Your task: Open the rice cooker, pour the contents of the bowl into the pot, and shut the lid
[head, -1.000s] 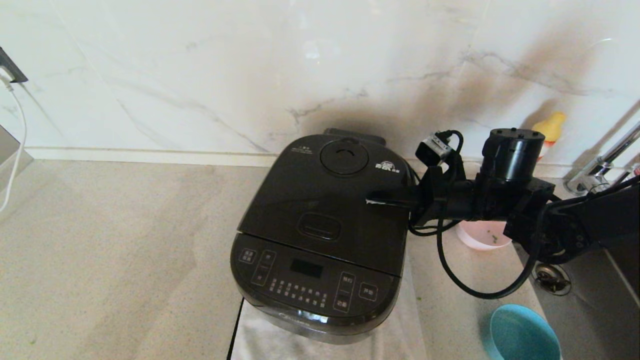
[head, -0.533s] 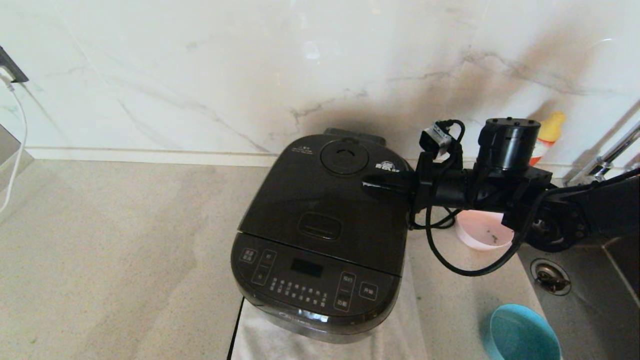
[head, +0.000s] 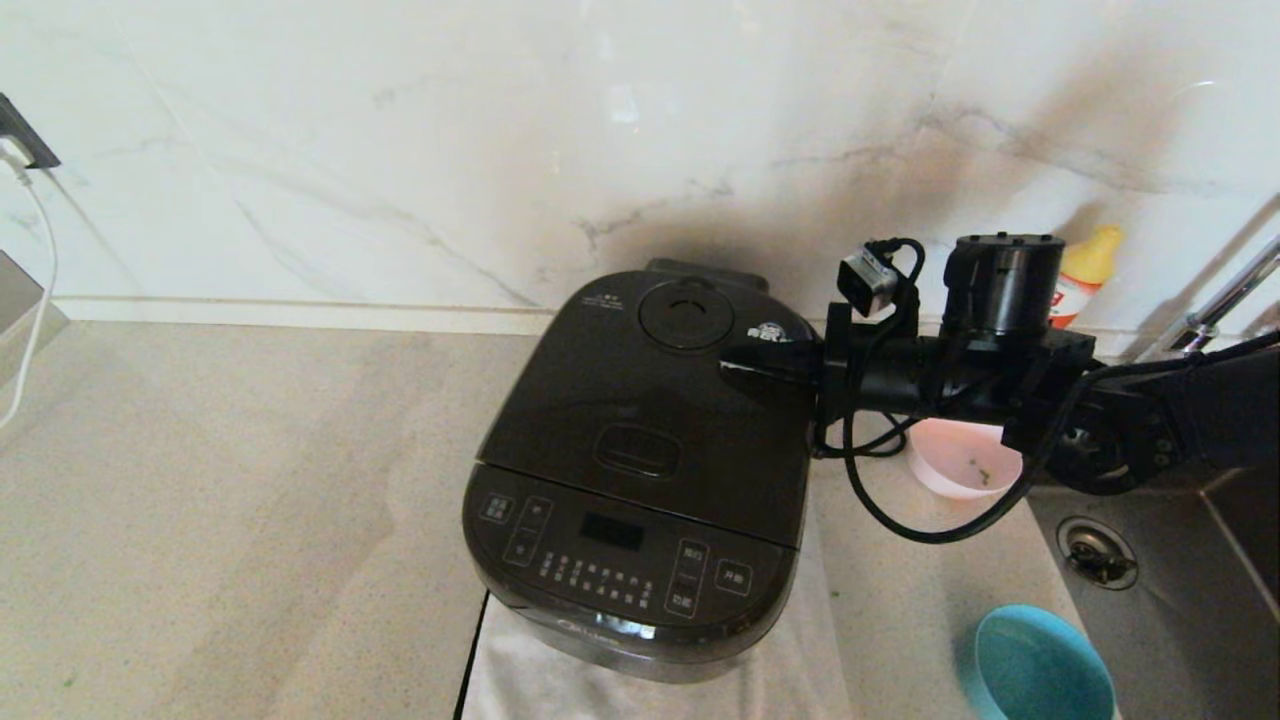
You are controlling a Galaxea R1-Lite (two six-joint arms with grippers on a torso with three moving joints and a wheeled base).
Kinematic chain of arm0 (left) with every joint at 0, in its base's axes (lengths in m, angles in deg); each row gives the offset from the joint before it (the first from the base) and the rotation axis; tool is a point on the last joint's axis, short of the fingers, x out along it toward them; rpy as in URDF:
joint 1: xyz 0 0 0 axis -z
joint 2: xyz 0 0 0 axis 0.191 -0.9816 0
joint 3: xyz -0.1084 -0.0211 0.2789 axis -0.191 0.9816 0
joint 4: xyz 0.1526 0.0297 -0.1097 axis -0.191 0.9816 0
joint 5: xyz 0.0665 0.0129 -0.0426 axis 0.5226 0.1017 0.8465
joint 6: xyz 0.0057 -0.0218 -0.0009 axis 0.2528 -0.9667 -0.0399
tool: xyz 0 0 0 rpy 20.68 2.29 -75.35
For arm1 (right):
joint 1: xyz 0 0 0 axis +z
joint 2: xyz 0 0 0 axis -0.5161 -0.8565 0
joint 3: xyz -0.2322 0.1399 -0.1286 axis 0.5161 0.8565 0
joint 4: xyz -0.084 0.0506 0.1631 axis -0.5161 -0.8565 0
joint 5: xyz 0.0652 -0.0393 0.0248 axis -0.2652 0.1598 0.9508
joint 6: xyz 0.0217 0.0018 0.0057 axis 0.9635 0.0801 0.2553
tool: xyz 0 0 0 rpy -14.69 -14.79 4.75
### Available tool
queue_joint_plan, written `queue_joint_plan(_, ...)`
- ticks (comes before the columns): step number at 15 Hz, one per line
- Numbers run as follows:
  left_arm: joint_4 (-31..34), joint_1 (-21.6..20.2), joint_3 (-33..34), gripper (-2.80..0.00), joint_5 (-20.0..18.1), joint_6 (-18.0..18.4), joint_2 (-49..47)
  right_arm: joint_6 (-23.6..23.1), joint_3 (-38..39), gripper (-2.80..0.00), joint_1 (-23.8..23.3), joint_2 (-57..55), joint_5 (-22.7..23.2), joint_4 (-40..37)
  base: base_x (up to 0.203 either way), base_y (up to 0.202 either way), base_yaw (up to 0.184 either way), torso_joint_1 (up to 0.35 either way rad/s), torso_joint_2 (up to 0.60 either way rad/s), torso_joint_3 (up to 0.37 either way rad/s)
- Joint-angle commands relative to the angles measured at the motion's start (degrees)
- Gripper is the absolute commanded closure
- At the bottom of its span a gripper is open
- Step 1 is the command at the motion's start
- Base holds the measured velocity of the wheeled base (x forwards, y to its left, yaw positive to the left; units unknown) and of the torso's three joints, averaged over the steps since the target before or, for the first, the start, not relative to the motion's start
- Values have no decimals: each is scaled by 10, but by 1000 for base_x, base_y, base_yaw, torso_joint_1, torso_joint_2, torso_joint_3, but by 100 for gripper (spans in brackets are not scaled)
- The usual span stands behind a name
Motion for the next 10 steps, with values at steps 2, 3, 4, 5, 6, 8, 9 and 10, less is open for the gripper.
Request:
queue_joint_plan(2, 0, 0, 0, 0, 1, 1, -1, 0, -2, 0, -4, 11, -2, 0, 0, 0, 0, 0, 0, 0)
queue_joint_plan(3, 0, 0, 0, 0, 0, 0, -1, -1, -1, 0, -4, 25, -1, 2, 0, 0, 0, 0, 0, 0)
queue_joint_plan(4, 0, 0, 0, 0, 0, 0, -1, -2, 1, 0, -4, 40, -1, 8, 0, 0, 0, 0, 0, 0)
queue_joint_plan(5, 0, 0, 0, 0, 0, 0, -1, -3, 3, 0, -5, 52, 0, 20, 0, 0, 0, 0, 0, 0)
queue_joint_plan(6, 0, 0, 0, 0, 1, 0, -1, -2, -1, 0, -5, 61, 0, 24, 0, 0, 0, 0, 0, 0)
queue_joint_plan(8, 0, 0, 0, 0, 0, 0, -1, -3, -2, 0, -6, 69, 0, 27, 0, 0, 0, 0, 0, 0)
queue_joint_plan(9, 0, 0, 0, 0, 1, 0, -1, -3, 0, 0, -7, 73, 0, 29, 0, 0, 0, 0, 0, 0)
queue_joint_plan(10, 0, 0, 0, 0, 0, 0, -1, -3, 4, 0, -8, 77, 0, 31, 0, 0, 0, 0, 0, 0)
